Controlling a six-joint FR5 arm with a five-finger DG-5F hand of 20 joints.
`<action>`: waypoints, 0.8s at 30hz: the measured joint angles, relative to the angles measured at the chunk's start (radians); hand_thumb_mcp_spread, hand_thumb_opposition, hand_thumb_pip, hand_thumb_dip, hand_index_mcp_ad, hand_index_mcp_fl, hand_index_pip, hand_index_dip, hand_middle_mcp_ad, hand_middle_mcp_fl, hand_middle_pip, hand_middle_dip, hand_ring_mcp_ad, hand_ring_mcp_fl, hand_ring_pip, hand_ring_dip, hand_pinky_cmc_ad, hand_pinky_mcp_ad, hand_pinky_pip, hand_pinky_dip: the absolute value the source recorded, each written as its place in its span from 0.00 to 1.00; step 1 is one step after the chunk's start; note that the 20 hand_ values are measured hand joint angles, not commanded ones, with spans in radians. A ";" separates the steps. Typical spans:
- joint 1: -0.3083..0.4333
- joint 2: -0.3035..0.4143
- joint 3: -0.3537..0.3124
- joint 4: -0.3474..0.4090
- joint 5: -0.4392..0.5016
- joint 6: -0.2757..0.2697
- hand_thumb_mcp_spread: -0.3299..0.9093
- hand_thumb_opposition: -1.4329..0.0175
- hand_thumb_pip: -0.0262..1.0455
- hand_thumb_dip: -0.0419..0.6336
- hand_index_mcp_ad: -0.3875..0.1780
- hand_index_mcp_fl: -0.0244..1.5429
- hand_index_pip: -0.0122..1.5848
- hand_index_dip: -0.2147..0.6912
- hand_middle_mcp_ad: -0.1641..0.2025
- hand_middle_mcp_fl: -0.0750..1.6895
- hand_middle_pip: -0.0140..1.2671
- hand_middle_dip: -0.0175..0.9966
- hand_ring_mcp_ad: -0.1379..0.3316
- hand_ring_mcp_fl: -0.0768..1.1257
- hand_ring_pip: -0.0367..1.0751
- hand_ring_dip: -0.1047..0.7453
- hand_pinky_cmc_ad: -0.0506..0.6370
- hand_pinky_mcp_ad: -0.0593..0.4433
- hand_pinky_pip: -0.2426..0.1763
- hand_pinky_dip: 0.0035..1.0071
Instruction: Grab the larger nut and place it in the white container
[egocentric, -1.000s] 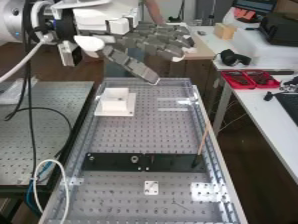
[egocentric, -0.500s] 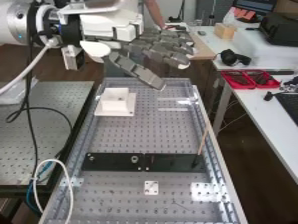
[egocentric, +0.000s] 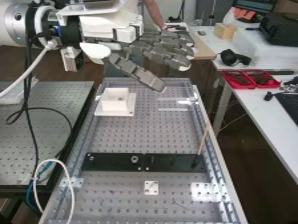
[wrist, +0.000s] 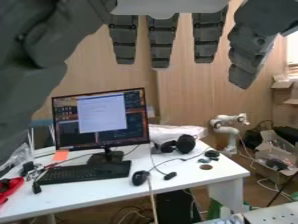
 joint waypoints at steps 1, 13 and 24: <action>-0.001 0.000 0.000 0.000 -0.002 0.001 0.29 0.46 0.42 0.05 0.50 0.08 0.08 0.25 0.61 0.04 0.12 0.23 0.79 0.08 0.13 0.14 0.96 0.99 0.21 0.17; -0.013 -0.006 0.001 0.002 -0.024 0.005 0.29 0.46 0.42 0.05 0.50 0.08 0.08 0.25 0.61 0.04 0.12 0.23 0.79 0.08 0.13 0.14 0.96 0.99 0.21 0.17; -0.014 -0.012 0.006 -0.024 -0.049 -0.004 0.29 0.46 0.42 0.05 0.50 0.08 0.08 0.25 0.60 0.04 0.12 0.23 0.78 0.08 0.13 0.14 0.96 1.00 0.21 0.17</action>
